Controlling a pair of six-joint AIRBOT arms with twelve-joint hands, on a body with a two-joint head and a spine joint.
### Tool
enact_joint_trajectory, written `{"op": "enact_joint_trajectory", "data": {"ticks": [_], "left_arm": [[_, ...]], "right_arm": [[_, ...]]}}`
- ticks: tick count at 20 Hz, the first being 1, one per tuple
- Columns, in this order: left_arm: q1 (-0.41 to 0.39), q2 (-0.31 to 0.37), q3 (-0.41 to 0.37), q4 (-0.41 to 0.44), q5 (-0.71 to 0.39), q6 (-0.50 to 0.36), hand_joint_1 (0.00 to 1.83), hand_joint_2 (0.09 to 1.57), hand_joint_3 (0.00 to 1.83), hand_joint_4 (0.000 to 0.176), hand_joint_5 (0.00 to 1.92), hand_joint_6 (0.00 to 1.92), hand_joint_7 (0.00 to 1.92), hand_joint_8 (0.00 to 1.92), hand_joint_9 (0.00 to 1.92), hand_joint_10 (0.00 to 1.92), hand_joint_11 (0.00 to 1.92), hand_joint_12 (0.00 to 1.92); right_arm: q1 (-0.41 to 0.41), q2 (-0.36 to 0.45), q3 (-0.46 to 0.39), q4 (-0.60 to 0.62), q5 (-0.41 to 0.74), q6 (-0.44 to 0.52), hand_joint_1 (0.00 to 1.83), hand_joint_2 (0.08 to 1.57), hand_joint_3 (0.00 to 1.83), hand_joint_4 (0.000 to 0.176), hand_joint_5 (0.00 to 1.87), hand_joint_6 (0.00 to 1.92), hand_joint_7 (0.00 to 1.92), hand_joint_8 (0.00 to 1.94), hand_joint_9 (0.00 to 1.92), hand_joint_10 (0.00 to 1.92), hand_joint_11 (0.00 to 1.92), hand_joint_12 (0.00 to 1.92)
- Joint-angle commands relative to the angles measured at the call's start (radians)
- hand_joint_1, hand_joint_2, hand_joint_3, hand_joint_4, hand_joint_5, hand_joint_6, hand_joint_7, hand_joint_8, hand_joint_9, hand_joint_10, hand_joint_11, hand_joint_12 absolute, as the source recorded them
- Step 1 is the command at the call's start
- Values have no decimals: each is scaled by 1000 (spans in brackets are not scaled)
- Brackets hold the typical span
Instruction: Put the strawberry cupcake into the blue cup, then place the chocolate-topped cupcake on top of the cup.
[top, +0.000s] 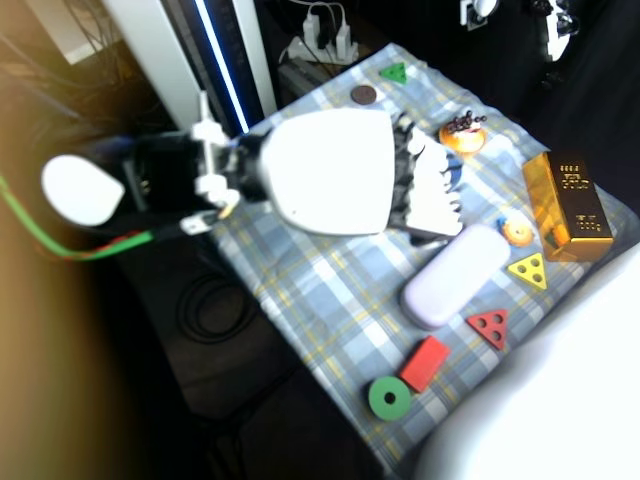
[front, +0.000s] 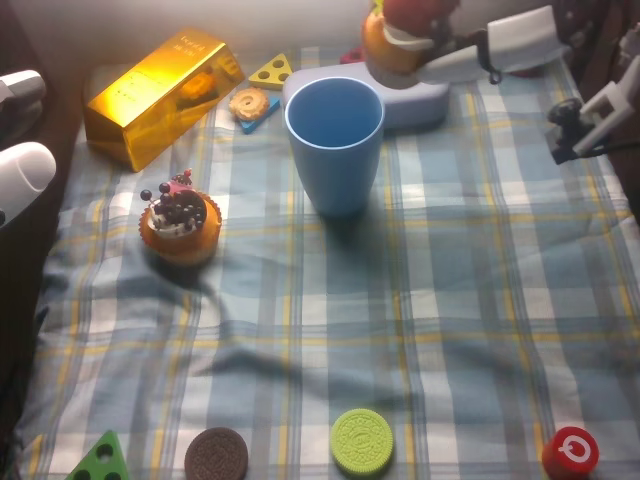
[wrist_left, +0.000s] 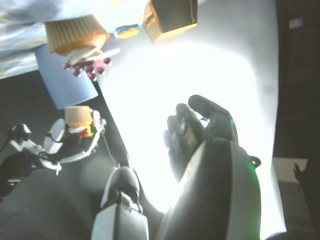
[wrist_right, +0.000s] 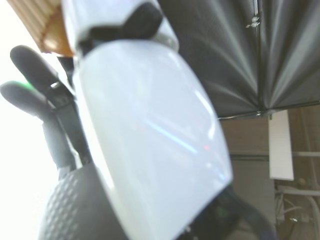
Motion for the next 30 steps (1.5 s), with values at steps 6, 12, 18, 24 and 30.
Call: {"op": "enact_joint_trajectory", "data": {"ticks": [6, 12, 18, 24, 30], "left_arm": [[-39, -5, 11, 27, -88, 6, 598, 1165, 0, 0, 566, 0, 567, 1, 477, 4, 0, 1077], [-55, -7, 17, 37, -73, 12, 606, 1166, 3, 0, 563, 0, 562, 0, 484, 1, 0, 1148], [-58, -6, 18, 40, -73, 12, 576, 1158, 0, 0, 573, 1, 574, 2, 495, 3, 0, 1165], [-58, -6, 18, 42, -73, 12, 557, 1155, 0, 0, 586, 3, 581, 2, 507, 6, 0, 1183], [-58, -7, 18, 42, -74, 12, 589, 1154, 0, 0, 584, 2, 579, 2, 507, 4, 0, 1209]], "right_arm": [[34, -36, 6, 39, 124, 9, 915, 1029, 3, 0, 1000, 13, 940, 769, 900, 1243, 795, 1587], [37, -59, 6, 31, 129, 11, 1002, 1082, 9, 37, 997, 767, 962, 1054, 1022, 1365, 893, 1742], [37, -81, 12, 20, 129, 12, 1065, 1062, 0, 123, 1082, 809, 1021, 340, 866, 888, 640, 1477], [37, -91, 16, 12, 129, 12, 895, 1015, 0, 0, 967, 436, 739, 1035, 569, 1526, 450, 1915], [37, -93, 21, 2, 126, 18, 863, 1016, 1, 0, 1059, 12, 755, 1317, 738, 1711, 702, 1921]]}}
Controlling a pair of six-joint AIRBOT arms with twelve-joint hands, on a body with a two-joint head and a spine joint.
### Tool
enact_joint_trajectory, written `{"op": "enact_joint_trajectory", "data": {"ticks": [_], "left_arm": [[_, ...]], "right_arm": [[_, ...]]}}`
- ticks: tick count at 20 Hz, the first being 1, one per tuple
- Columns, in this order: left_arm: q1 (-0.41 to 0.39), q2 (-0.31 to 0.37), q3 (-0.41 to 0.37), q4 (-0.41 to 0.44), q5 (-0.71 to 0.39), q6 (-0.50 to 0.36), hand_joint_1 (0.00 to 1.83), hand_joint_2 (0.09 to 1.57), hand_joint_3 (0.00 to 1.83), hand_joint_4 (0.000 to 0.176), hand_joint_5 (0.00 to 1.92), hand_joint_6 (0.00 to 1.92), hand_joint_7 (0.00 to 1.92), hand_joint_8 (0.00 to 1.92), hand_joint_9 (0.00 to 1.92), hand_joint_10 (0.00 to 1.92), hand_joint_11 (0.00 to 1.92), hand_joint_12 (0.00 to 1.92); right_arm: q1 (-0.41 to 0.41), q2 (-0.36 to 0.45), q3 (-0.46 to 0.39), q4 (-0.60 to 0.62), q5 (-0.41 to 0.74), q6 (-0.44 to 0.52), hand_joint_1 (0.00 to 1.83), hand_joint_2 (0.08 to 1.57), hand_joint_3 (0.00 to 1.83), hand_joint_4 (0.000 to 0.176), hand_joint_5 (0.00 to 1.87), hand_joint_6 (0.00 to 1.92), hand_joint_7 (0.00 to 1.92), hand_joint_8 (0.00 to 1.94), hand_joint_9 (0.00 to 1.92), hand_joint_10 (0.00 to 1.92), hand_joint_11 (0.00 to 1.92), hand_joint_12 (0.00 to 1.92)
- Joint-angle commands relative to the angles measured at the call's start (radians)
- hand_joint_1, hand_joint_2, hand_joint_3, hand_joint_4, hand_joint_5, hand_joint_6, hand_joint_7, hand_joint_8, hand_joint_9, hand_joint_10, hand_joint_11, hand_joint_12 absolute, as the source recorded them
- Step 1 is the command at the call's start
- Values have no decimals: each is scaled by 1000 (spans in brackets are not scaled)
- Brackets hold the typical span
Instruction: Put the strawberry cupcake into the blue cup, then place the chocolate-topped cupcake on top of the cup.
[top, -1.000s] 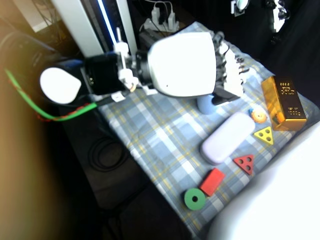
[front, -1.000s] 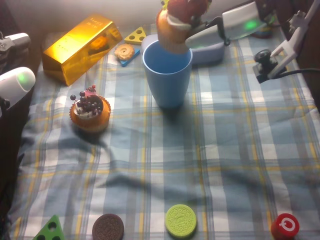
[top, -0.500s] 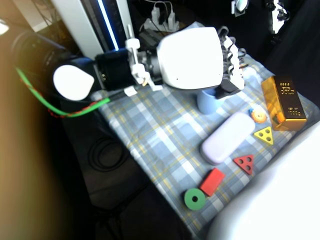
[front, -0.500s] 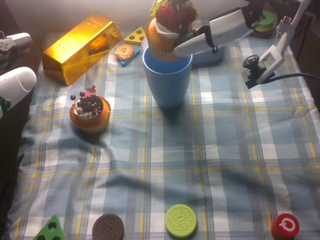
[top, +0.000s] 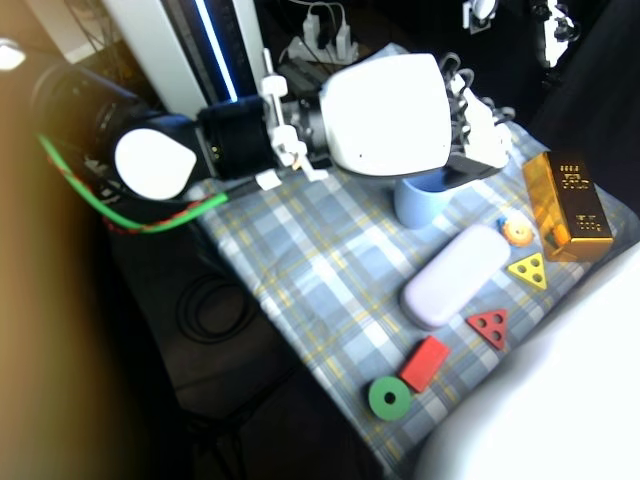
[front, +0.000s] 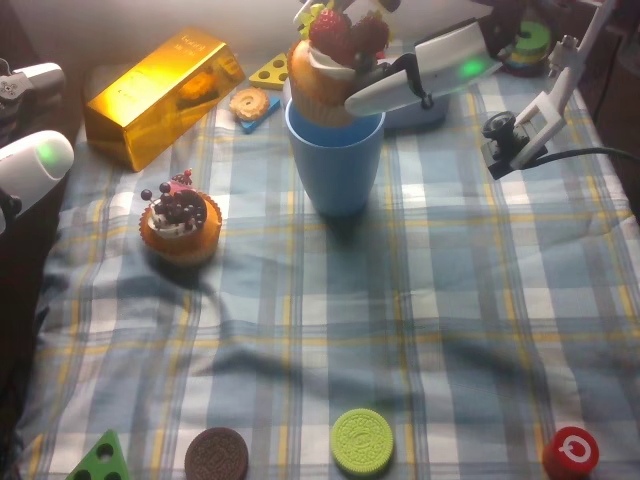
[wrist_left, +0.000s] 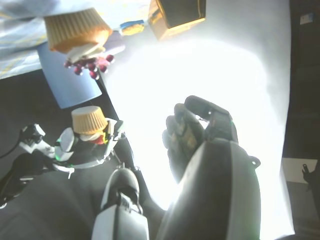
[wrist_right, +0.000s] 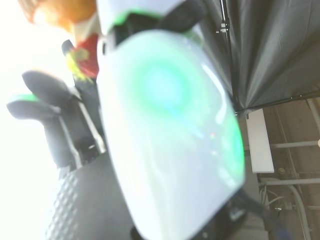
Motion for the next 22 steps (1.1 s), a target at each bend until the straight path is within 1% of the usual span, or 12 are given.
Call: {"op": "enact_joint_trajectory", "data": {"ticks": [1, 4, 7, 8, 9, 10, 11, 14, 16, 17, 19, 22], "left_arm": [[-7, -1, 6, 12, -120, -8, 591, 1154, 0, 0, 581, 0, 577, 1, 506, 3, 0, 1208], [-7, -1, 6, 12, -119, -8, 584, 1158, 1, 0, 577, 0, 568, 0, 491, 0, 0, 1179], [-7, -1, 6, 12, -119, -8, 601, 1159, 0, 0, 580, 1, 577, 3, 494, 3, 0, 1167], [-7, -1, 6, 12, -119, -8, 597, 1152, 0, 0, 581, 1, 576, 2, 491, 1, 0, 1154], [-7, -1, 6, 12, -119, -8, 589, 1154, 0, 0, 577, 0, 574, 1, 490, 1, 0, 1151], [-7, -2, 6, 12, -119, -8, 592, 1155, 0, 0, 577, 0, 575, 1, 494, 2, 0, 1172], [-7, -2, 6, 12, -119, -8, 579, 1161, 2, 0, 576, 0, 574, 0, 498, 3, 0, 1186], [-7, -1, 6, 12, -119, -8, 593, 1156, 0, 0, 583, 1, 582, 3, 514, 6, 0, 1221], [-7, -1, 6, 12, -118, -8, 594, 1159, 2, 0, 576, 0, 579, 1, 498, 0, 0, 1162], [-7, -1, 6, 12, -118, -8, 583, 1158, 1, 0, 578, 1, 581, 1, 501, 2, 0, 1167], [-7, -1, 6, 12, -118, -8, 587, 1161, 2, 0, 576, 0, 578, 0, 499, 1, 0, 1170], [-7, -1, 6, 12, -118, -8, 589, 1155, 0, 0, 572, 0, 572, 0, 488, 0, 0, 1140]], "right_arm": [[18, -2, 5, 45, 96, 13, 863, 1013, 0, 0, 1074, 13, 745, 1259, 702, 1658, 648, 1921], [18, -2, 6, 40, 94, 14, 817, 1007, 0, 0, 1067, 3, 757, 1301, 753, 1719, 724, 1921], [18, -2, 6, 35, 93, 15, 805, 988, 0, 0, 984, 0, 737, 800, 589, 1258, 419, 1772], [18, -2, 6, 35, 92, 15, 816, 976, 0, 0, 955, 9, 739, 427, 578, 737, 295, 1416], [18, -2, 6, 34, 92, 15, 819, 977, 0, 0, 908, 12, 761, 158, 629, 383, 253, 1259], [18, -2, 6, 34, 92, 15, 844, 950, 0, 0, 892, 4, 819, 59, 734, 275, 309, 1338], [18, -2, 7, 34, 92, 15, 845, 946, 0, 0, 857, 0, 791, 14, 715, 172, 270, 1311], [18, -2, 7, 33, 90, 15, 789, 926, 0, 0, 795, 0, 837, 5, 791, 38, 371, 1024], [18, -2, 8, 31, 89, 15, 790, 910, 1, 0, 703, 1, 779, 1, 702, 4, 317, 895], [18, -2, 8, 30, 89, 15, 802, 898, 0, 0, 677, 1, 769, 0, 712, 9, 365, 904], [18, -2, 8, 30, 89, 15, 857, 881, 0, 0, 639, 0, 719, 1, 666, 2, 268, 1065], [18, -2, 8, 30, 89, 15, 723, 870, 0, 0, 606, 0, 730, 2, 673, 3, 298, 1022]]}}
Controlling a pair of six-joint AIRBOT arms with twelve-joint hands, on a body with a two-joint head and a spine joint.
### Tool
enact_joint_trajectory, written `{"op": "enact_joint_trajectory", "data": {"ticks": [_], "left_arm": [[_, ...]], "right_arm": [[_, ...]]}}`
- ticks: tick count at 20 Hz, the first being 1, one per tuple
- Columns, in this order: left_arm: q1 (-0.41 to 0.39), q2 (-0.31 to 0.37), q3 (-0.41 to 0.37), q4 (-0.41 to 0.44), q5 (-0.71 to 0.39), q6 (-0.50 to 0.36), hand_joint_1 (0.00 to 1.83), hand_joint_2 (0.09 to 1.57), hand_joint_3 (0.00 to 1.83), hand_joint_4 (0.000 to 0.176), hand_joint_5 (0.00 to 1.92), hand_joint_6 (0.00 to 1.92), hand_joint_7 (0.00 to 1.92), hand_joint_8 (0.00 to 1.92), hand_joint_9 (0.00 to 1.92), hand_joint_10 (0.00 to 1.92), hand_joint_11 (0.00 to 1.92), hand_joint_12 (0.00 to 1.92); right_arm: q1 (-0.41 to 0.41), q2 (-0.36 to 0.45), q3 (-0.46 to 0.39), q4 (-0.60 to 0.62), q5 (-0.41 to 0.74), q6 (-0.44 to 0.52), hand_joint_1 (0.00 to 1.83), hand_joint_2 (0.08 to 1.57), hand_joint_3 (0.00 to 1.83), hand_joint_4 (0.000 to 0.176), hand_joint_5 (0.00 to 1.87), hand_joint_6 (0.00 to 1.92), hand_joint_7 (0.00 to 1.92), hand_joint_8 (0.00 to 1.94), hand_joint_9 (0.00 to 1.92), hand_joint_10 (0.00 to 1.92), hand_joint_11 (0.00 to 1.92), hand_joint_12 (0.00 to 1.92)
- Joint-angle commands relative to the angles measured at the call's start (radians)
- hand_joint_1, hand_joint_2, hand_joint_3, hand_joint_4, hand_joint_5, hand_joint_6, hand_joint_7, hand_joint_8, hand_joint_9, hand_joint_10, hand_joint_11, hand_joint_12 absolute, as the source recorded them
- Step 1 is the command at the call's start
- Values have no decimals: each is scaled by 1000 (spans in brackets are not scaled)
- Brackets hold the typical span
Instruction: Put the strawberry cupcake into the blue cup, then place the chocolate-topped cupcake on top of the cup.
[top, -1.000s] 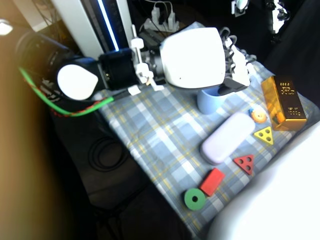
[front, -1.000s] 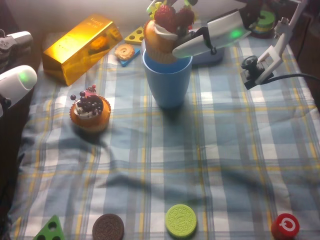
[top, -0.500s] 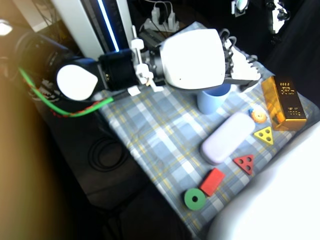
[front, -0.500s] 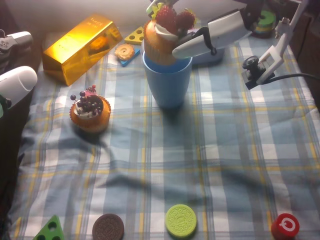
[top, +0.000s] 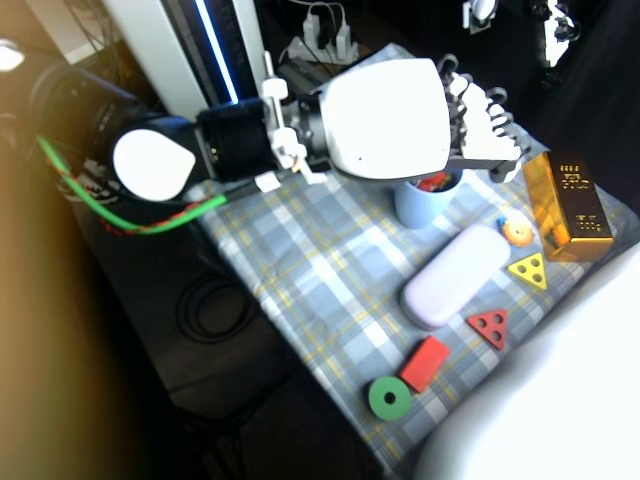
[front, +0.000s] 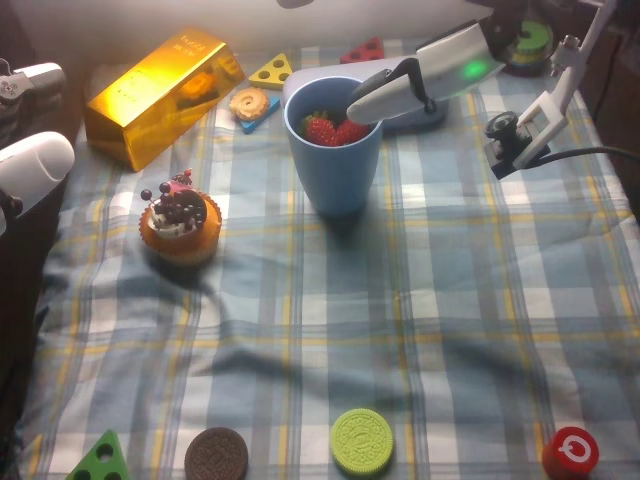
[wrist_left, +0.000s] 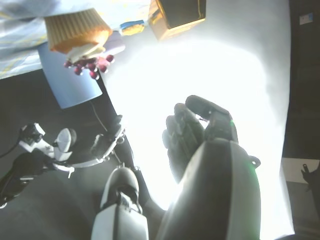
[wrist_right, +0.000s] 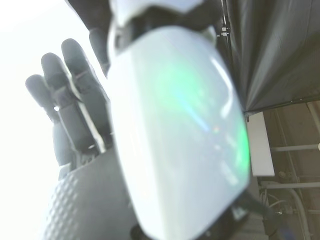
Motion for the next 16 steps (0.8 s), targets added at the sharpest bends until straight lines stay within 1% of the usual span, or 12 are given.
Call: {"op": "enact_joint_trajectory", "data": {"ticks": [1, 5, 6, 7, 8, 10, 11, 12, 13, 14, 15, 16], "left_arm": [[-7, -1, 6, 11, -118, -8, 571, 1158, 0, 0, 570, 0, 570, 0, 489, 1, 0, 1146], [-7, -1, 6, 11, -118, -8, 592, 1140, 0, 0, 583, 4, 578, 5, 497, 5, 0, 1143], [-7, -1, 6, 12, -118, -8, 578, 1132, 0, 0, 577, 1, 569, 1, 493, 3, 0, 1117], [-7, 0, 6, 12, -118, -8, 571, 1116, 0, 0, 574, 0, 562, 0, 484, 1, 0, 1074], [-7, 0, 6, 13, -118, -8, 574, 1102, 0, 0, 575, 0, 560, 0, 480, 0, 0, 1042], [-10, 7, 6, 19, -116, -8, 555, 1084, 0, 0, 574, 0, 563, 1, 488, 3, 0, 1046], [-12, 9, 6, 23, -115, -8, 533, 1075, 0, 0, 562, 0, 571, 4, 498, 7, 0, 1052], [-13, 10, 5, 27, -115, -8, 520, 1067, 0, 0, 551, 0, 568, 2, 501, 7, 5, 1055], [-15, 11, 5, 31, -115, -8, 509, 1037, 0, 0, 531, 0, 555, 0, 520, 8, 69, 1014], [-19, 12, 5, 35, -113, -8, 493, 1027, 0, 0, 485, 0, 514, 0, 499, 1, 41, 1036], [-21, 13, 6, 37, -109, -8, 498, 1026, 0, 0, 462, 0, 489, 0, 491, 0, 99, 997], [-23, 13, 6, 40, -104, -8, 513, 1018, 0, 0, 456, 0, 486, 0, 509, 4, 190, 900]], "right_arm": [[18, -2, 2, 47, 94, 9, 697, 873, 0, 1, 543, 0, 728, 2, 682, 3, 338, 935], [18, -2, 3, 47, 94, 9, 440, 845, 0, 94, 151, 0, 196, 0, 206, 0, 3, 611], [18, -2, 3, 47, 94, 9, 396, 883, 7, 86, 113, 2, 115, 1, 124, 1, 0, 459], [18, -2, 3, 44, 94, 9, 324, 950, 12, 106, 71, 0, 72, 0, 52, 0, 0, 176], [18, -2, 3, 40, 94, 9, 196, 1043, 12, 108, 46, 0, 75, 1, 63, 3, 4, 130], [18, 20, -6, 34, 85, 9, 292, 961, 0, 123, 3, 0, 2, 0, 2, 0, 0, 154], [18, 38, -12, 34, 83, 9, 272, 967, 0, 139, 0, 0, 0, 0, 0, 0, 0, 384], [18, 53, -18, 34, 82, 9, 212, 1015, 14, 128, 0, 0, 0, 0, 0, 0, 0, 434], [18, 73, -29, 34, 82, 9, 220, 1115, 18, 157, 0, 0, 0, 0, 0, 0, 0, 110], [18, 76, -38, 35, 82, 9, 117, 1083, 0, 150, 0, 0, 0, 0, 0, 0, 0, 21], [18, 76, -52, 38, 82, 5, 86, 1100, 3, 104, 0, 0, 0, 0, 0, 0, 0, 3], [18, 97, -66, 42, 82, 3, 122, 1010, 0, 94, 0, 0, 0, 0, 0, 0, 0, 0]]}}
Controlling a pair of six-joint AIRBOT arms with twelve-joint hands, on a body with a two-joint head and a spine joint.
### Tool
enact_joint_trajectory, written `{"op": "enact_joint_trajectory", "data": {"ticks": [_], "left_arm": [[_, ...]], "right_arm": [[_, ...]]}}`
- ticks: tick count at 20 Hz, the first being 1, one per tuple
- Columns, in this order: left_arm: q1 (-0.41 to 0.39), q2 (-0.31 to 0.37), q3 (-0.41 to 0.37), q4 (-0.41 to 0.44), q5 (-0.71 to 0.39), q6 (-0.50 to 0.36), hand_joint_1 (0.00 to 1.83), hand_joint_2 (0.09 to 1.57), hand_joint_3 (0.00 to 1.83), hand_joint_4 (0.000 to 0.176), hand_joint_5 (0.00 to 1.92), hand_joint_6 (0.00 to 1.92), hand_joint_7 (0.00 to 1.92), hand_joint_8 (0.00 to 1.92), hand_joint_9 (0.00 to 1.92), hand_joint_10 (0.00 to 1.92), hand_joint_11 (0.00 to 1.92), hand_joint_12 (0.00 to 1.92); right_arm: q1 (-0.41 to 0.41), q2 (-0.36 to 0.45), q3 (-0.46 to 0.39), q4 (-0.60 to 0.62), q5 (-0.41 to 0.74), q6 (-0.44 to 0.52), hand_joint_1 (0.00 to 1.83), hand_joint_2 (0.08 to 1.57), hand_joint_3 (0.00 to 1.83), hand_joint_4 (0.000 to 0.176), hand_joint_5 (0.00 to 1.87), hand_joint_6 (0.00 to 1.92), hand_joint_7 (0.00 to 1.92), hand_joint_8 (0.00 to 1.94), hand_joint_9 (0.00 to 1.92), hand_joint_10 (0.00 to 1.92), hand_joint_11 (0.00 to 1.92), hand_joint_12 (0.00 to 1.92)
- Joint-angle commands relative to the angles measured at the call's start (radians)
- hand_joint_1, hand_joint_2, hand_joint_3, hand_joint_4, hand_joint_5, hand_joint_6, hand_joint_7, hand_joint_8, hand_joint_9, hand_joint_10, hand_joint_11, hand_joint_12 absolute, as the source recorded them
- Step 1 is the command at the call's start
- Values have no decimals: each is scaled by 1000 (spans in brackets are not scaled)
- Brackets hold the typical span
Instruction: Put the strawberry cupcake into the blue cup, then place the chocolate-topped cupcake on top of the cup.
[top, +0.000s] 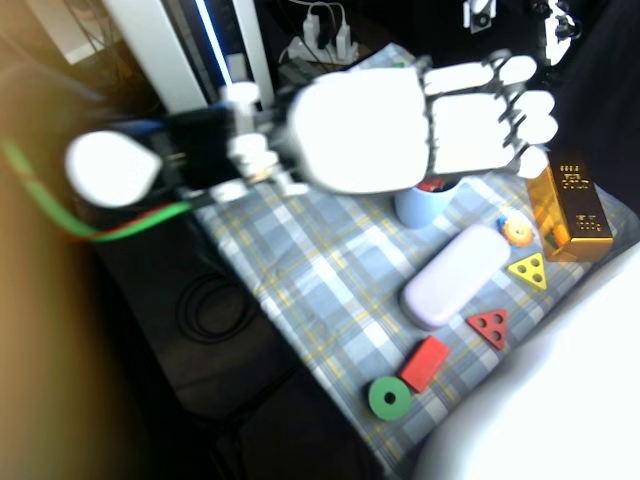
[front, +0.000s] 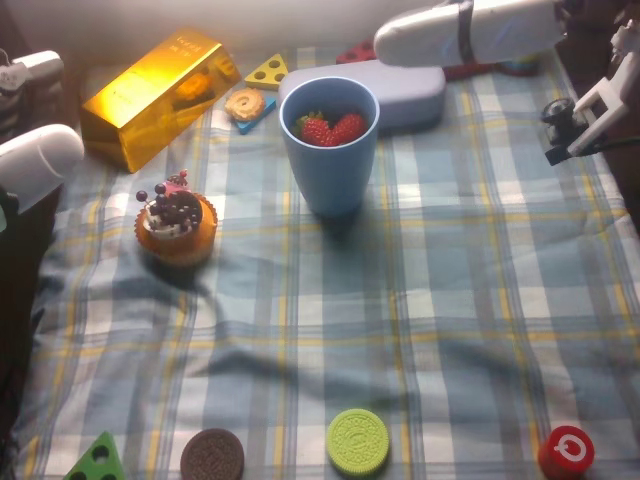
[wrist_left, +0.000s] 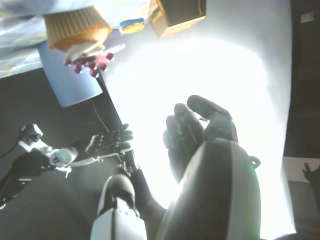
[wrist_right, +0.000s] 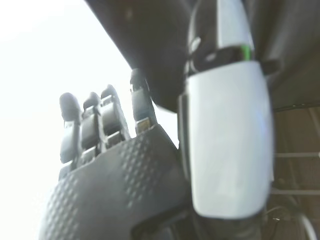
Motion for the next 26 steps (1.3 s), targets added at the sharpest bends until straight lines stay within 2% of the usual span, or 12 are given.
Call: {"op": "enact_joint_trajectory", "data": {"ticks": [1, 6, 7, 9, 12, 14, 16, 18, 19, 21, 23, 26], "left_arm": [[-9, 6, 6, 11, -110, -8, 511, 1020, 1, 0, 439, 0, 478, 0, 504, 1, 186, 871], [-10, 6, 7, 17, -99, -8, 580, 1008, 0, 0, 409, 0, 450, 0, 473, 0, 181, 794], [-10, 6, 7, 19, -95, -8, 551, 997, 0, 0, 400, 0, 435, 0, 418, 0, 133, 713], [-11, 5, 8, 27, -86, -8, 545, 987, 2, 14, 347, 3, 344, 4, 269, 6, 6, 527], [-14, 4, 8, 44, -68, -8, 600, 931, 0, 60, 306, 1, 277, 2, 145, 1, 0, 179], [-15, 4, 10, 52, -57, -8, 661, 905, 1, 52, 305, 0, 274, 0, 154, 0, 0, 269], [-18, 4, 13, 59, -52, -8, 732, 885, 0, 36, 311, 3, 288, 6, 200, 17, 0, 275], [-23, -2, 18, 68, -40, -8, 766, 891, 0, 20, 313, 0, 320, 0, 281, 4, 0, 634], [-32, -8, 23, 72, -30, -9, 805, 895, 0, 28, 319, 3, 326, 1, 294, 5, 0, 683], [-48, -24, 38, 86, 0, -16, 878, 881, 0, 55, 348, 6, 356, 5, 314, 5, 0, 596], [-65, -34, 51, 104, 30, -27, 871, 889, 1, 97, 334, 1, 315, 3, 250, 2, 0, 448], [-110, -61, 85, 130, 100, -27, 946, 857, 0, 99, 367, 3, 295, 0, 212, 0, 0, 339]], "right_arm": [[17, 12, -11, 41, 106, 6, 24, 996, 0, 44, 0, 0, 0, 0, 0, 0, 0, 0], [4, 103, -62, 48, 100, 4, 0, 961, 1, 89, 0, 0, 0, 0, 0, 0, 0, 0], [-7, 118, -72, 59, 100, -2, 0, 939, 0, 121, 0, 0, 0, 0, 0, 0, 0, 0], [-52, 165, -114, 119, 100, -58, 0, 949, 0, 125, 0, 0, 0, 0, 0, 0, 0, 0], [-119, 238, -176, 206, 109, -147, 1, 963, 3, 91, 0, 0, 0, 0, 0, 0, 0, 0], [-161, 285, -212, 254, 111, -190, 0, 950, 0, 106, 0, 0, 0, 0, 0, 0, 0, 0], [-198, 308, -224, 288, 125, -197, 0, 964, 3, 68, 0, 0, 0, 0, 0, 0, 0, 0], [-246, 327, -232, 333, 144, -197, 0, 935, 0, 77, 0, 0, 0, 0, 0, 0, 0, 0], [-267, 335, -236, 354, 153, -197, 0, 921, 0, 92, 0, 0, 0, 0, 0, 0, 0, 0], [-305, 355, -246, 396, 173, -204, 0, 937, 0, 55, 0, 0, 0, 0, 0, 0, 0, 0], [-337, 374, -262, 438, 197, -230, 0, 945, 1, 57, 0, 0, 0, 0, 0, 0, 0, 0], [-352, 404, -298, 465, 201, -293, 0, 967, 9, 50, 0, 0, 0, 0, 0, 0, 0, 0]]}}
